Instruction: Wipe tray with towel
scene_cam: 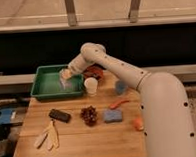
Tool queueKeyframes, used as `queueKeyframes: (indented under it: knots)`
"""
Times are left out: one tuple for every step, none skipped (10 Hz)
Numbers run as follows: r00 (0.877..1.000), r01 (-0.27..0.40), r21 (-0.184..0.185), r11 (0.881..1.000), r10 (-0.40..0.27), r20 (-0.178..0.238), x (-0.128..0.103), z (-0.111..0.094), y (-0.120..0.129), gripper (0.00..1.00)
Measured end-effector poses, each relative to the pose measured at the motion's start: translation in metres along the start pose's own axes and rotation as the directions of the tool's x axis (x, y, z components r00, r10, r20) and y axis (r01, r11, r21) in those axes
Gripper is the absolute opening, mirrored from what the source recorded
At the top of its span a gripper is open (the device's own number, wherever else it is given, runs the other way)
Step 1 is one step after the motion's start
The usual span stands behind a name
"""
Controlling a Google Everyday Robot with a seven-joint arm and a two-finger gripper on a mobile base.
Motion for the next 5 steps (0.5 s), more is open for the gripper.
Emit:
queueKeyframes:
  knots:
    - [1.000, 0.003, 0.019, 1.000, -0.002, -0.004, 0.0024, 0.0024, 0.0011, 0.00]
    - [1.000, 0.016, 0.045, 0.999, -0.015, -0.006, 0.0031, 0.0052, 0.0019, 0.00]
    - [0.999, 0.030, 0.064, 0.998, -0.030, -0.011, 0.0033, 0.0068, 0.0025, 0.00]
    - [0.999, 0.039, 0.079, 0.996, -0.038, -0.015, 0.0042, 0.0068, 0.0012, 0.00]
    - [0.999, 0.041, 0.093, 0.995, -0.039, -0.023, 0.0076, 0.0072, -0.0024, 0.00]
